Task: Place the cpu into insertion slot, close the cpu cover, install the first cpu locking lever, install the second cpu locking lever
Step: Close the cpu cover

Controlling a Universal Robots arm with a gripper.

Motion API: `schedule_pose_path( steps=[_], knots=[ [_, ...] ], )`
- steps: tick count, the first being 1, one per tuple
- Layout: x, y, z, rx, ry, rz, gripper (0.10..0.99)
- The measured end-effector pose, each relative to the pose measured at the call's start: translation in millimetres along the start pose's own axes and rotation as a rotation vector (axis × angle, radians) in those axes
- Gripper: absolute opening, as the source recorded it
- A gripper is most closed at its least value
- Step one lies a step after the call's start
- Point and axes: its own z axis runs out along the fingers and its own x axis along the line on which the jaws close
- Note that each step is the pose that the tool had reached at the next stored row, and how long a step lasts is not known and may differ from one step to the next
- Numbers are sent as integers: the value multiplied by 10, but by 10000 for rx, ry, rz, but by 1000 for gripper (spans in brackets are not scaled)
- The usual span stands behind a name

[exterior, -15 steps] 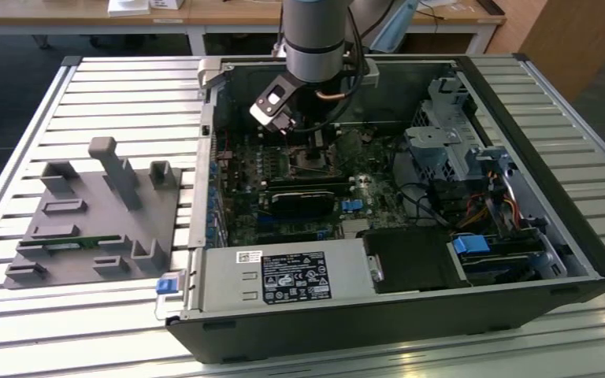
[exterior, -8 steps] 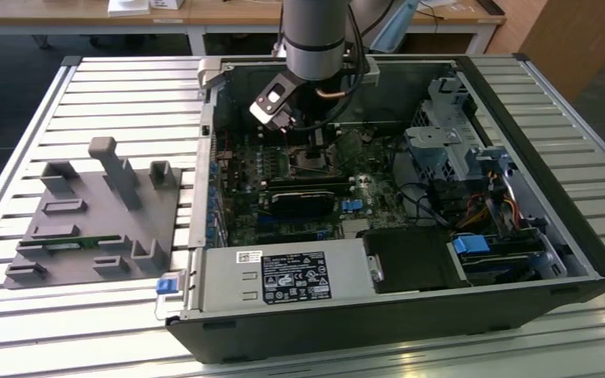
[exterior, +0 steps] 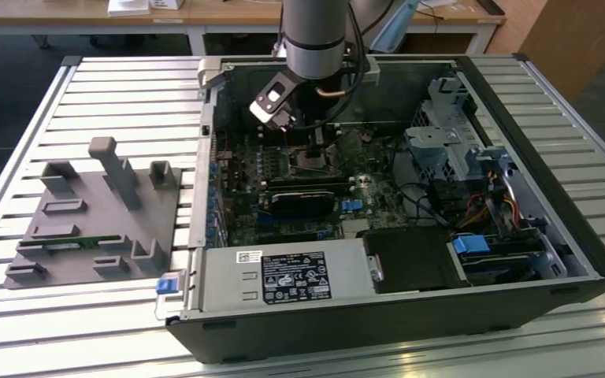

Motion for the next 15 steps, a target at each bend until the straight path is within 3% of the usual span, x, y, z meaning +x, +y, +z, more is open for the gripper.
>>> schedule_pose_path(
  steps=[6,15],
  knots=[
    [0,2,-29,0,0,0,106],
    [2,11,-141,16,0,0,106]
  ],
)
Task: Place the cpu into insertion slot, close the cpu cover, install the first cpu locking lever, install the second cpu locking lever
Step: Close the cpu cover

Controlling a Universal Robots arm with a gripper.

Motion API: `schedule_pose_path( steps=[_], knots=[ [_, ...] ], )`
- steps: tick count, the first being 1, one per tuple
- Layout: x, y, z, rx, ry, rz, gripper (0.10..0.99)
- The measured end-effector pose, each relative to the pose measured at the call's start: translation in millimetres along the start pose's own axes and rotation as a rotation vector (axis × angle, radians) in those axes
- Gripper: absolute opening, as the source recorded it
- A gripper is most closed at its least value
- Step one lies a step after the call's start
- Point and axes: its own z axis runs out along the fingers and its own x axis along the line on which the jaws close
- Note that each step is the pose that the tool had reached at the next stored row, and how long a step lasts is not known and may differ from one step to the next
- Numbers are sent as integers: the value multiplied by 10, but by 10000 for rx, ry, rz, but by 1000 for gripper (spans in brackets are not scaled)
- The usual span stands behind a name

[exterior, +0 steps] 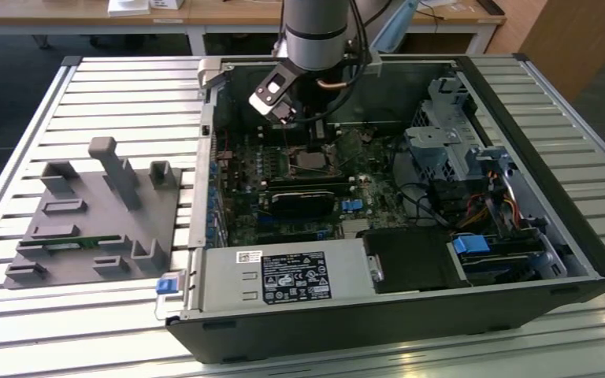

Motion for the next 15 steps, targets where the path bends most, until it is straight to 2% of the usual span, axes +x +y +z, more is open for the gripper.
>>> schedule_pose_path(
  steps=[5,13,15],
  knots=[
    [-2,4,-60,15,1,0,106],
    [-71,3,-61,17,1,1,106],
    [-73,37,-58,53,1,2,106]
  ],
)
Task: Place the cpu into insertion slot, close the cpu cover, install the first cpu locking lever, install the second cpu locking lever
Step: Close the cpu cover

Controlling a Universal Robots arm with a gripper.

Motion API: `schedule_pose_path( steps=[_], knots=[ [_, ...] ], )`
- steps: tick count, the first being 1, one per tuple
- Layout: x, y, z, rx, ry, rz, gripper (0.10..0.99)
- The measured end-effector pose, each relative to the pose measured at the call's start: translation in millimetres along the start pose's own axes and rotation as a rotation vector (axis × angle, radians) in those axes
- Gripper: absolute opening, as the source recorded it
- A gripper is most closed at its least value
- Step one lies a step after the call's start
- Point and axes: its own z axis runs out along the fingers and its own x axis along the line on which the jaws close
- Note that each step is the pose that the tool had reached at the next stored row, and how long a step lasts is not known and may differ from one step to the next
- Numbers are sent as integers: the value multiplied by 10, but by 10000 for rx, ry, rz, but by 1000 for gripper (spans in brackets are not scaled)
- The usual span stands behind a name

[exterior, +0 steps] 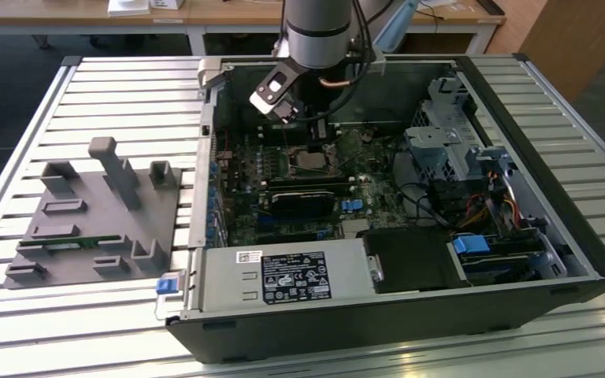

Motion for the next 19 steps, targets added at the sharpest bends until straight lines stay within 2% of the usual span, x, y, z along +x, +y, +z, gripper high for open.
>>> schedule_pose_path(
  steps=[5,10,12,14,17,19],
  knots=[
    [-2,121,7,253,3,2,106],
    [-1,130,-67,300,2,3,106],
    [-1,150,-67,309,6,2,106],
    [-2,207,-64,340,3,4,106],
    [-4,335,-56,413,4,4,106],
    [-4,371,-56,433,2,3,106]
  ],
)
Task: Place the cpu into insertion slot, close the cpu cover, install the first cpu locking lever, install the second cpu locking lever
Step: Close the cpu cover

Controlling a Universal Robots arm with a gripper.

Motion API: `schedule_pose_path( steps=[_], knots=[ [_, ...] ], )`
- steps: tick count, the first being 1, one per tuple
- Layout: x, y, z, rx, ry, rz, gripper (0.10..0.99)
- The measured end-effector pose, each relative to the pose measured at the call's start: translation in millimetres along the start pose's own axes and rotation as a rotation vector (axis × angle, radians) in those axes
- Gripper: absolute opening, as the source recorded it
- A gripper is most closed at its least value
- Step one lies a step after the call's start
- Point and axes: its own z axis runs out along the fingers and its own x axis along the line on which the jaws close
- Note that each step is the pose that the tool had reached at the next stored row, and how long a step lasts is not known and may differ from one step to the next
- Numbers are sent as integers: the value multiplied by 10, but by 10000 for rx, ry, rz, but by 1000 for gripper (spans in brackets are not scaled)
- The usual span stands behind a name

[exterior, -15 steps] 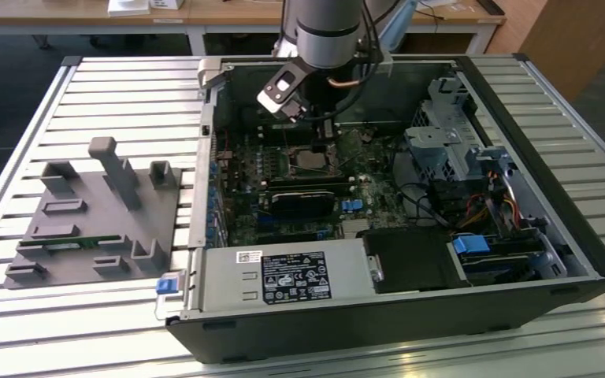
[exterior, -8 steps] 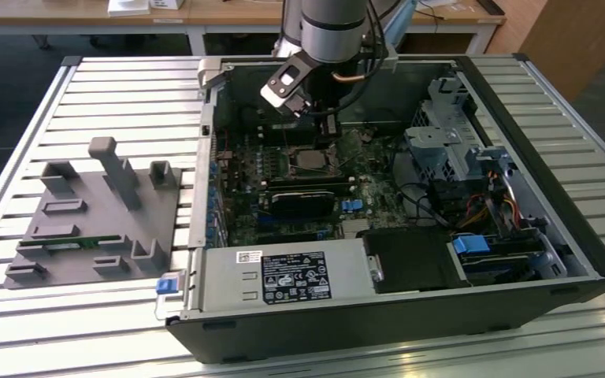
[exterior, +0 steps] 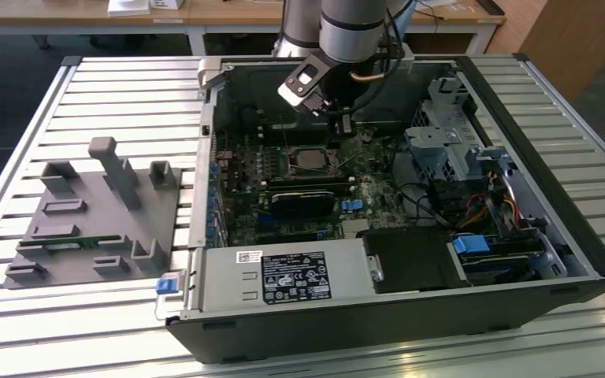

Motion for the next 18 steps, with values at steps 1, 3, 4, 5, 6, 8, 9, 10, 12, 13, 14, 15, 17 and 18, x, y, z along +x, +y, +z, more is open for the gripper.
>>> schedule_pose_path(
  steps=[1,3,4,5,6,8,9,10,12,13,14,15,17,18],
  knots=[
    [0,2,-9,1,-1,0,106],
    [1,3,-51,0,2,3,106],
    [2,3,-70,-1,3,2,106],
    [2,4,-88,0,3,1,106],
    [2,4,-103,0,4,1,106],
    [6,5,-125,0,9,0,106],
    [10,5,-137,-1,11,0,106],
    [12,5,-150,0,13,-1,106],
    [15,6,-171,0,19,-1,106],
    [17,6,-171,-2,26,-2,106],
    [17,6,-171,-2,29,-2,106],
    [17,7,-171,-2,30,-2,106],
    [17,28,-173,0,26,-3,106],
    [16,51,-172,0,26,-5,106]
  ],
)
